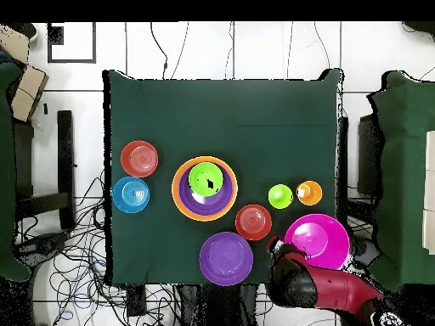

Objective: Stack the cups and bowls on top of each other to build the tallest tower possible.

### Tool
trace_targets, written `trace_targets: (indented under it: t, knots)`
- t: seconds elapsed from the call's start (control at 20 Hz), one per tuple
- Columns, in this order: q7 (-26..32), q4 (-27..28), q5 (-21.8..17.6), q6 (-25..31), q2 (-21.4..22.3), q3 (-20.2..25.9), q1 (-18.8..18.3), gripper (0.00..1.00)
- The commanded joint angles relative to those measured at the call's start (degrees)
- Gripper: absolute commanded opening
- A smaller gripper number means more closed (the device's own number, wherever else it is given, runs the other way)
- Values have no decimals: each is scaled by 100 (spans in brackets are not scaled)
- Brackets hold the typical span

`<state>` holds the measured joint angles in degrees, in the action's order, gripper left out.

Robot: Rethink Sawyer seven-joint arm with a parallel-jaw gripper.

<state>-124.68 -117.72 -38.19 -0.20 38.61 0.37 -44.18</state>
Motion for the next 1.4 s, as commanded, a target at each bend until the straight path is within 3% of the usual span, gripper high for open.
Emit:
trace_targets:
  t: [0.05,0.25,0.55,0.75,1.1,1.4]
  knots:
    - [98,-128,272,856,531,988,26,100]
    - [24,-184,379,1014,614,1111,-6,100]
    - [-95,-74,253,755,340,1030,21,100]
    - [-121,61,61,409,-77,1027,-45,100]
    - [-12,147,-87,331,-222,1077,-182,100]
    - [526,215,-279,702,-238,1502,-742,100]
